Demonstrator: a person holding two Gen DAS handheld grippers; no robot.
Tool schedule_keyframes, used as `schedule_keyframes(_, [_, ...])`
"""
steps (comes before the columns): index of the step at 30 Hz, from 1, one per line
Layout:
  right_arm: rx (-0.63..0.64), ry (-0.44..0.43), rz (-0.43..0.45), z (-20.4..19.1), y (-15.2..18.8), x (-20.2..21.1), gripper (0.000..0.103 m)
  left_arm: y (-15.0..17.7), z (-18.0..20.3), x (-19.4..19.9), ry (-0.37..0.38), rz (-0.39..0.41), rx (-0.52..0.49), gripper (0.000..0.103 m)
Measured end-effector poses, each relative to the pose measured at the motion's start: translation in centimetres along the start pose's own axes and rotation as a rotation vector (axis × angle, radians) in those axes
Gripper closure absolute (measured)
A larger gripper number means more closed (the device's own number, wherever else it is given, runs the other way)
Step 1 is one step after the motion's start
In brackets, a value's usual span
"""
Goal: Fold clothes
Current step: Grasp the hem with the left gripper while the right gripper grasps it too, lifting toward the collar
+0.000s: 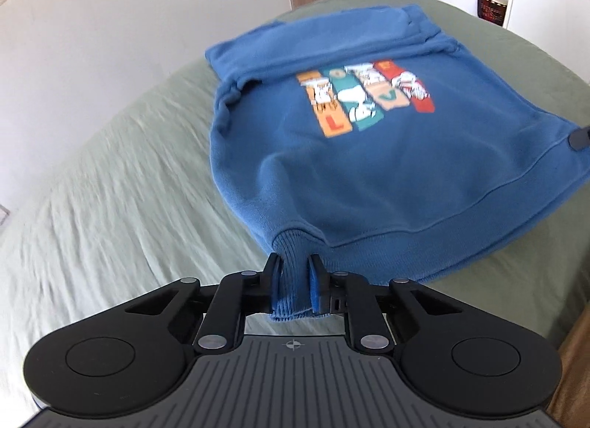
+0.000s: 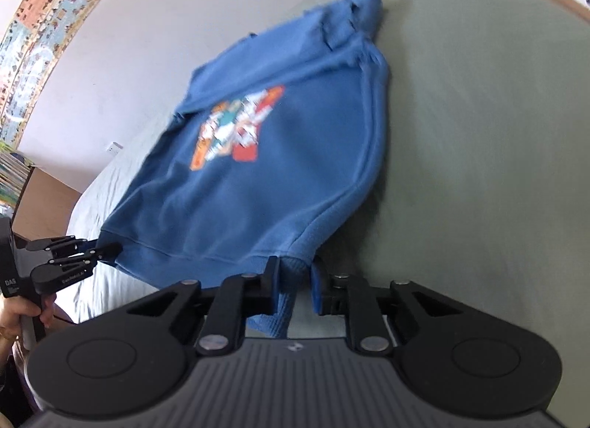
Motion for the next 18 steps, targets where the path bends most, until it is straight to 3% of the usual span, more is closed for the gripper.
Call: schedule_keyframes(18, [0.098, 0.084, 0.119, -6.7, -5.3, 2.5, 0.087, -5.2, -5.1, 1.3, 0.007, 0.070, 0.097, 0.096])
Point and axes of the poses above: each gripper's, at about its wrist camera, not at the fingertips, and x roughly against the way its jaws point, z to its right, y to its underside, the point moved 3 cm from there along -x, roughly the way its jaws point, and after that the axes turned 14 degrees about -x, right-handed, at the moved point
